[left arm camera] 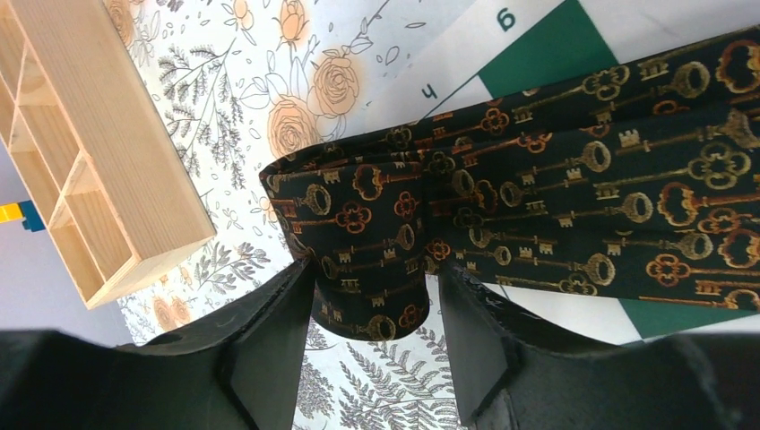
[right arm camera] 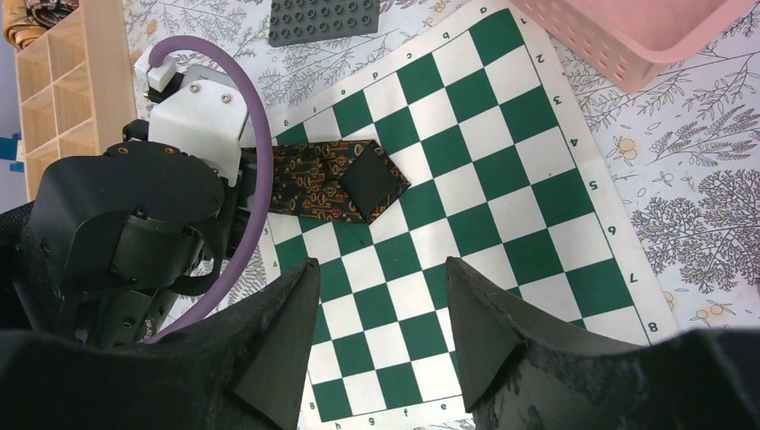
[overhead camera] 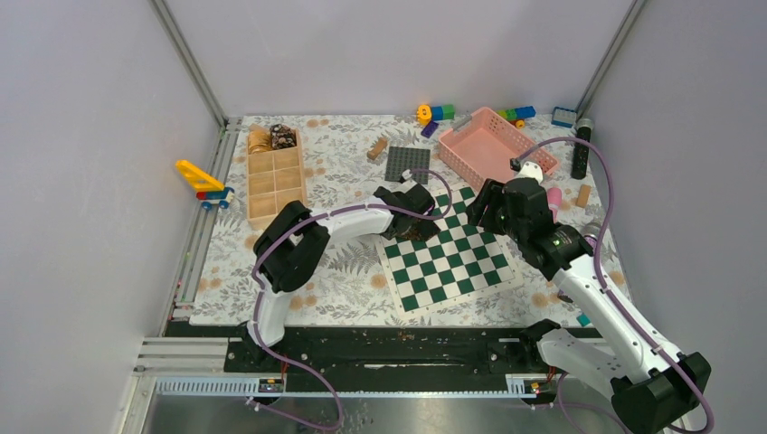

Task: Roll the ties
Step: Roll the tie at the center of the board.

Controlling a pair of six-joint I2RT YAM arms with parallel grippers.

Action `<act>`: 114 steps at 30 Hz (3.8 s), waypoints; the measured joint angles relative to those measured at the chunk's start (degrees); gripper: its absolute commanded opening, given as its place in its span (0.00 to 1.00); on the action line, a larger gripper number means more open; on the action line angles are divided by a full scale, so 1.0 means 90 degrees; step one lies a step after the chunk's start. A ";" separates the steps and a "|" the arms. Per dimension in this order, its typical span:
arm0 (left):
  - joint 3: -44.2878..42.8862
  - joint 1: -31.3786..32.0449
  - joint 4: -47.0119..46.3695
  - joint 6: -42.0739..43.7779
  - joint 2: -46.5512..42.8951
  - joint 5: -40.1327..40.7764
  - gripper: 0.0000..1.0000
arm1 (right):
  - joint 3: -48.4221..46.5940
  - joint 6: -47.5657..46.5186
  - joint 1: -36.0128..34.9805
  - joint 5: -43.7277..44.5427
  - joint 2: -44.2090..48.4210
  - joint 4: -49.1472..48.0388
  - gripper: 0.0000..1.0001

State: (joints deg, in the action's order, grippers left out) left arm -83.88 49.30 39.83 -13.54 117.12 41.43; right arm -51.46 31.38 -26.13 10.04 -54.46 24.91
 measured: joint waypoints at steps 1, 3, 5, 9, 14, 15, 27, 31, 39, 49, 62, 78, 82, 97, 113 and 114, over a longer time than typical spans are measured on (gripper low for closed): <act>-0.0007 0.0002 0.0000 0.0000 0.0000 -0.0056 0.54 | 0.0000 0.0002 0.0000 0.0002 0.0000 0.0000 0.61; -0.0015 0.0007 0.0010 0.0000 0.0000 -0.0131 0.55 | 0.0000 0.0005 0.0000 0.0002 0.0000 0.0000 0.61; -0.0032 0.0007 0.0034 0.0000 0.0000 -0.0236 0.56 | 0.0000 0.0012 0.0000 0.0002 0.0005 0.0002 0.61; -0.0061 0.0010 0.0041 -0.0027 0.0000 -0.0427 0.57 | 0.0000 0.0044 0.0000 0.0053 0.0049 0.0012 0.61; -0.0061 0.0015 0.0039 -0.0100 -0.0046 -0.0665 0.59 | -0.0029 0.0175 0.0005 0.0342 0.0265 0.0061 0.61; -0.0061 0.0015 0.0036 -0.0121 -0.0070 -0.0719 0.59 | -0.0068 0.0202 0.0005 0.0408 0.0323 0.0100 0.61; -0.0039 0.0012 -0.0131 -0.0352 -0.0838 -0.1236 0.70 | -0.1430 0.0559 0.0017 0.0750 0.0223 0.0294 0.61; 0.0262 -0.0080 -0.0520 -0.0423 -0.1627 -0.1515 0.71 | -0.1392 0.0826 0.0049 0.0838 -0.0051 0.0323 0.61; 0.2023 -0.1698 -0.1894 -0.1054 -0.3626 -0.2837 0.72 | -0.1195 0.1117 0.0107 0.0585 -0.0631 -0.0119 0.54; 0.4160 -0.3310 -0.4143 -0.2188 -0.4034 -0.5056 0.66 | -0.1268 0.1265 -0.0248 -0.2215 -0.3895 -0.1685 0.40; 0.4670 -0.3407 -0.5753 -0.2671 -0.3859 -0.5710 0.54 | -0.2074 0.1515 -0.1001 -0.3058 -0.5807 -0.2737 0.37; 0.4804 -0.3424 -0.6067 -0.2718 -0.3526 -0.5731 0.56 | -0.2535 0.1494 -0.1134 -0.3223 -0.6499 -0.2829 0.45; 0.4862 -0.3427 -0.6115 -0.2720 -0.3495 -0.5731 0.55 | -0.2538 0.1496 -0.1134 -0.3215 -0.6611 -0.2812 0.42; 0.5124 -0.3432 -0.6479 -0.2720 -0.3269 -0.5984 0.54 | -0.2744 0.1622 -0.1134 -0.3067 -0.6975 -0.2613 0.37; 0.5122 -0.3432 -0.6890 -0.2684 -0.2523 -0.6329 0.67 | -0.2752 0.1642 -0.1134 -0.3062 -0.6975 -0.2608 0.38; 0.5122 -0.3432 -0.6980 -0.2681 -0.2460 -0.6392 0.67 | -0.2752 0.1642 -0.1134 -0.3062 -0.6975 -0.2608 0.38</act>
State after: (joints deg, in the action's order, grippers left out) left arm -37.78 18.41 -22.98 -37.67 94.98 -16.10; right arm -76.23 46.15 -36.34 -17.52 -117.23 1.43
